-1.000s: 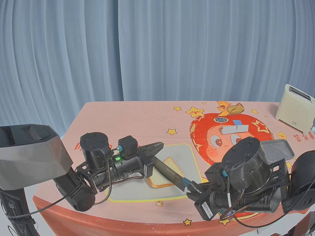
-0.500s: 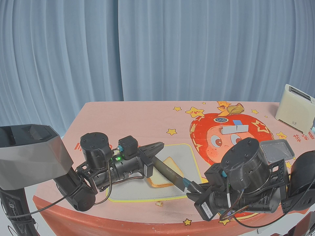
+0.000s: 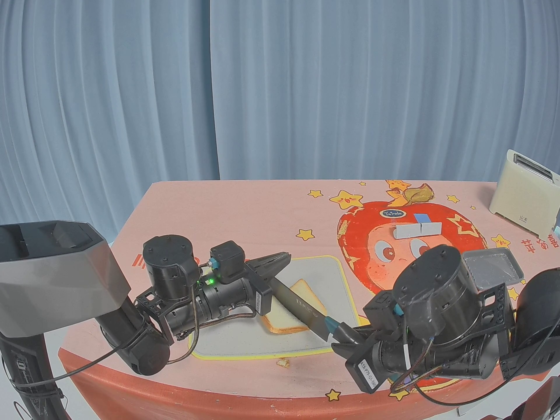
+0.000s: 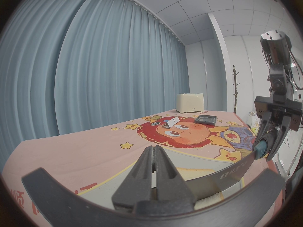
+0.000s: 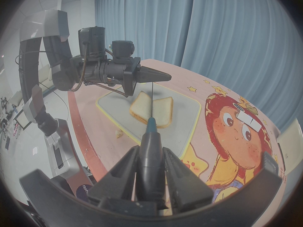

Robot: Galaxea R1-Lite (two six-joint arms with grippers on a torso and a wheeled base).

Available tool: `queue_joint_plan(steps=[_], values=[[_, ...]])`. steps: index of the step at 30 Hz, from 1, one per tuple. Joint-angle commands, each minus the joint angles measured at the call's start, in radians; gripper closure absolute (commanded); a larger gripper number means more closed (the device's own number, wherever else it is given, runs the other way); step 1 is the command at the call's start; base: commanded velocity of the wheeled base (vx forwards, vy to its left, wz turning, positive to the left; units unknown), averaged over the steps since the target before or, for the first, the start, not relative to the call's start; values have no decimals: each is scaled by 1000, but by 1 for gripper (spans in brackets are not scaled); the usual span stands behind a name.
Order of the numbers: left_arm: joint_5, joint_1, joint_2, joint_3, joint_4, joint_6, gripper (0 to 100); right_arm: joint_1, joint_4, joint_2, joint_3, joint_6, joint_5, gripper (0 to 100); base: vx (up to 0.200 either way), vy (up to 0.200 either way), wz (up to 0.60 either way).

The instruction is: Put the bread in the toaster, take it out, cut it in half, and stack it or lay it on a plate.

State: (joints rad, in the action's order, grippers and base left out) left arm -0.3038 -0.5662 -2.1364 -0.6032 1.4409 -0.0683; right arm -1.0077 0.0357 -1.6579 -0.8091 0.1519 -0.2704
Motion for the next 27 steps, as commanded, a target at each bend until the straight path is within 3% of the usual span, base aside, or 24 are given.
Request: queue_joint_plan(steps=[1,9,19,27], values=[[-1,2,-10,13,-2,-1,100,0,3,3,-15,-2,-1,100,0,0,0],[-1,2,3,-1,3,1,100,0,3,-11,33,0,2,100,0,0,0],[-1,5,-11,3,0,-1,100,0,3,3,-10,-2,-1,100,0,0,0],[-1,2,3,-4,3,1,100,0,4,-11,54,1,2,100,0,0,0]])
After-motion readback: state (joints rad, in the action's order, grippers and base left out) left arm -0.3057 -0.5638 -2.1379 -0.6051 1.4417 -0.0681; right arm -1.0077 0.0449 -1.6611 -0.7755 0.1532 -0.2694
